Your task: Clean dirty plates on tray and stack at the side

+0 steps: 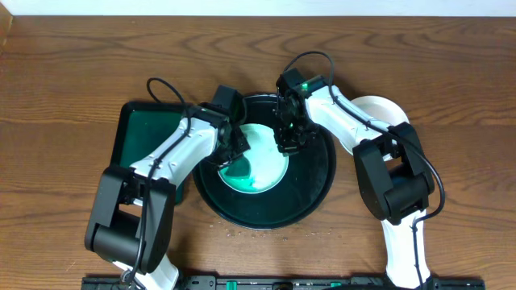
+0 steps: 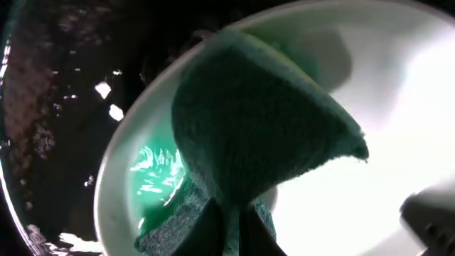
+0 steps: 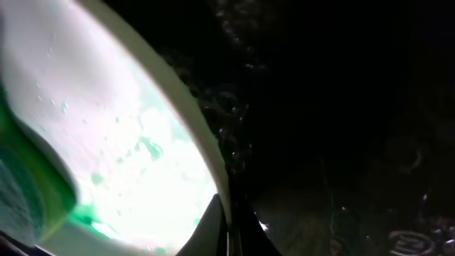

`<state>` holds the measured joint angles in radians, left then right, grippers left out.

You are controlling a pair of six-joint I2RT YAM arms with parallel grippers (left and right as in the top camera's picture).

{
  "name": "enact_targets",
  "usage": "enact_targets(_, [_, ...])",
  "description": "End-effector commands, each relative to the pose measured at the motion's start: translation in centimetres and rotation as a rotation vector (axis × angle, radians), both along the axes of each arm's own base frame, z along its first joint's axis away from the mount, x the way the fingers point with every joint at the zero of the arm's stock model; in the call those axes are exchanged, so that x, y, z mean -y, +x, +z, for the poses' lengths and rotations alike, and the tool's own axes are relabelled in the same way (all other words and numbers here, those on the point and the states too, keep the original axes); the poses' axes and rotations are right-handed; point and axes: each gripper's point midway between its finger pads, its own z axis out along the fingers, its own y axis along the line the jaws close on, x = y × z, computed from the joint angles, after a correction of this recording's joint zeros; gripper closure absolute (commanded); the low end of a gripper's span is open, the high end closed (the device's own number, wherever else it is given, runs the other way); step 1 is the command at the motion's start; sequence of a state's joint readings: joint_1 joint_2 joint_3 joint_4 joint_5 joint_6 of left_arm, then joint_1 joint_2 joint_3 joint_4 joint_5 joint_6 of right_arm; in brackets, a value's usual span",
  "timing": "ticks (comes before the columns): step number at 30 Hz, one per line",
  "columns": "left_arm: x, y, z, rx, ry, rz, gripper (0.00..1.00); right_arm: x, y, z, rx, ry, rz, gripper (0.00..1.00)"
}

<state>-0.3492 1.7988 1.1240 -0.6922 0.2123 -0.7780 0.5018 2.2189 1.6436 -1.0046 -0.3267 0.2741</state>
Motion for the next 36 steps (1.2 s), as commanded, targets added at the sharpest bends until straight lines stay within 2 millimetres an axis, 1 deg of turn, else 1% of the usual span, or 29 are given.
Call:
enact_targets(1, [1.5,-3.0,-0.8,-0.167,-0.089,0.091,0.93,-0.9,0.7,-0.2,0.013,0.073,0.004,0.99])
enact_targets(4, [3.0,-3.1,-0.6,-0.171,-0.122,0.119,0.93,-1.2,1.0,-0.2,0.026,0.081,0.003,0.99])
enact_targets(6, [4.0,-1.9,-0.6,-0.103,-0.135,0.092,0.93,-1.1,0.9,-0.2,0.024,0.076,0.004,0.99])
enact_targets(7, [3.8,-1.5,-0.6,-0.083,-0.126,0.093,0.93,-1.1,0.9,-0.2,0.024,0.075,0.004,0.99])
enact_targets(9, [2.8,-0.3,-0.9,-0.022,-0.061,0.099,0.93,-1.0,0.9,-0.3,0.026,0.067,0.006,0.99])
enact_targets(10, [1.0,0.7,-1.1,0.033,0.032,0.115,0.93,-1.1,0.8,-0.3,0.028,0.065,0.010,0.99])
enact_targets(11, [0.0,1.2,-1.2,0.059,0.076,0.115,0.93,-1.1,0.8,-0.3,0.027,0.064,0.010,0.99])
enact_targets(13, [-0.9,2.2,-0.7,0.099,0.109,0.044,0.93,-1.1,0.7,-0.4,0.026,0.063,0.010,0.99])
enact_targets(14, [-1.6,2.7,-0.1,0.105,0.132,0.014,0.93,-1.0,0.8,-0.4,0.028,0.061,0.010,0.99])
enact_targets(16, [-2.4,2.5,0.5,0.087,0.161,-0.002,0.93,-1.1,0.8,-0.4,0.028,0.061,0.010,0.99])
enact_targets(17, [-2.6,1.8,0.5,0.051,0.168,-0.008,0.93,-1.0,0.8,-0.4,0.027,0.061,0.009,0.99])
enact_targets(18, [-2.4,1.2,0.5,0.027,0.157,-0.014,0.93,-1.0,0.8,-0.4,0.027,0.061,0.009,0.99])
enact_targets(19, [-1.8,0.5,0.4,-0.003,0.124,-0.021,0.93,-1.1,0.8,-0.4,0.027,0.061,0.007,0.99])
enact_targets(20, [-0.2,-0.5,0.5,-0.048,0.043,-0.039,0.93,-1.1,0.8,-0.4,0.027,0.061,0.007,0.99])
enact_targets(22, [2.5,-1.5,1.0,-0.081,-0.083,-0.096,0.93,-1.1,0.8,-0.4,0.027,0.061,0.007,0.99])
enact_targets(23, [3.2,-1.7,1.0,-0.077,-0.094,-0.112,0.93,-1.1,0.8,-0.4,0.027,0.061,0.007,0.99])
enact_targets(26, [3.7,-1.0,0.8,-0.031,-0.071,-0.133,0.93,-1.1,0.8,-0.4,0.027,0.061,0.007,0.99])
enact_targets(27, [3.2,-0.3,0.6,0.003,-0.035,-0.131,0.93,-1.1,0.8,-0.4,0.027,0.061,0.007,0.99])
enact_targets(29, [0.3,1.3,0.3,0.075,0.142,-0.107,0.93,-1.0,0.8,-0.4,0.026,0.061,0.007,0.99])
enact_targets(31, [-2.9,2.6,0.6,0.143,0.332,-0.098,0.93,-1.0,0.7,-0.4,0.025,0.060,0.007,0.99])
enact_targets(32, [-3.5,2.7,0.7,0.151,0.368,-0.094,0.93,-1.0,0.7,-0.4,0.025,0.060,0.007,0.99])
enact_targets(33, [-3.5,2.6,0.7,0.145,0.370,-0.094,0.93,-1.0,0.7,-0.4,0.026,0.061,0.007,0.99])
enact_targets(34, [-2.9,2.1,0.5,0.122,0.327,-0.102,0.93,-1.0,0.8,-0.4,0.026,0.061,0.007,0.99])
enact_targets(36, [-0.6,0.9,0.2,0.064,0.189,-0.121,0.93,-1.0,0.7,-0.4,0.026,0.061,0.007,0.99])
